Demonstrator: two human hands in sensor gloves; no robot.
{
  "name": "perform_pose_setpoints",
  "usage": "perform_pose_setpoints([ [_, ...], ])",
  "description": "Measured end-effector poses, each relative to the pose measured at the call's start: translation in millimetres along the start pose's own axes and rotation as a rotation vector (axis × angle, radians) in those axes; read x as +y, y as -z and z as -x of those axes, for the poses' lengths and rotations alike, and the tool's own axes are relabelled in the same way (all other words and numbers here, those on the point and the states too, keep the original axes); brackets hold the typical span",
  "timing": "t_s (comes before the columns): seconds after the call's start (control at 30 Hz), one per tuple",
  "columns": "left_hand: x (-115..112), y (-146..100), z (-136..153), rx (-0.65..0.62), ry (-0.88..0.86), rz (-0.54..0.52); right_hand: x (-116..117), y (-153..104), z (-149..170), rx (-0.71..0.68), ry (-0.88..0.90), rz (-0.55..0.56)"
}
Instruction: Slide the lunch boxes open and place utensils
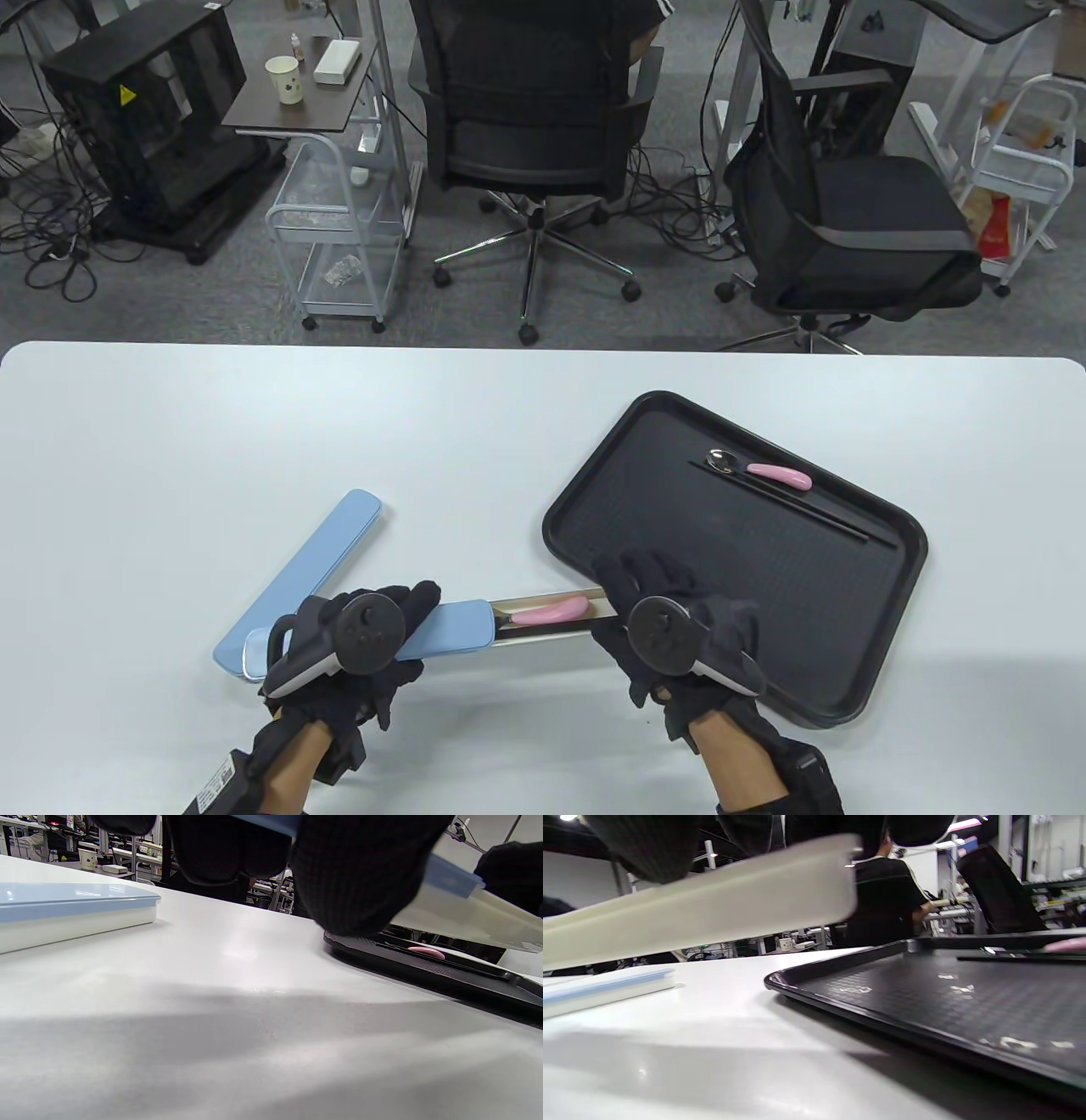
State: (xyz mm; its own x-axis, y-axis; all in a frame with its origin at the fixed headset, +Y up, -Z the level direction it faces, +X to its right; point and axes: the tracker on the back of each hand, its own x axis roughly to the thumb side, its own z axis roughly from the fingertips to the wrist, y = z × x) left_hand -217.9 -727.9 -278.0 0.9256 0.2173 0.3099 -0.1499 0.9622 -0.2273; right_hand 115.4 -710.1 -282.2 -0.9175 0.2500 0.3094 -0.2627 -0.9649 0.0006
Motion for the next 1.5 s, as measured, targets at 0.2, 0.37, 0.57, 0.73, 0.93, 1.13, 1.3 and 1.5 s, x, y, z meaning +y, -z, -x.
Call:
perform_pose_setpoints([
  [0.2, 0.3, 1.2, 7.5, 0.023, -0.015, 0.001, 0.0, 1.3, 23.2, 0.079, 0.075, -0.032],
  [0.37, 0.5, 1.7, 11.4, 0.031, -0.027, 0.0, 1.6, 2.8, 30.2, 0.086, 0.14, -0.045],
  [0.57, 0.7, 0.6, 8.7, 0.02, -0.01, -0.011, 5.2, 4.1, 14.7, 0.033, 0.142, -0.038],
  [0.73, 1.8, -1.0, 6.2, 0.016, 0.008, -0.018, 7.0, 3.0, -7.6, -0.026, 0.078, -0.044],
  [0.93, -0.6, -1.9, -9.1, -0.037, 0.029, -0.037, 13.8, 0.4, -35.8, -0.126, 0.124, -0.072],
  [1.13, -1.2, -4.9, -22.7, -0.067, 0.038, -0.052, 18.3, -4.1, -60.0, -0.21, 0.113, -0.081],
  [1.3, -4.5, -6.8, -39.8, -0.125, 0.025, -0.053, 25.1, -7.8, -79.7, -0.31, 0.22, -0.127],
  [1.5, -3.9, -6.3, -36.3, -0.099, 0.015, -0.053, 20.0, -8.3, -76.2, -0.297, 0.242, -0.108],
])
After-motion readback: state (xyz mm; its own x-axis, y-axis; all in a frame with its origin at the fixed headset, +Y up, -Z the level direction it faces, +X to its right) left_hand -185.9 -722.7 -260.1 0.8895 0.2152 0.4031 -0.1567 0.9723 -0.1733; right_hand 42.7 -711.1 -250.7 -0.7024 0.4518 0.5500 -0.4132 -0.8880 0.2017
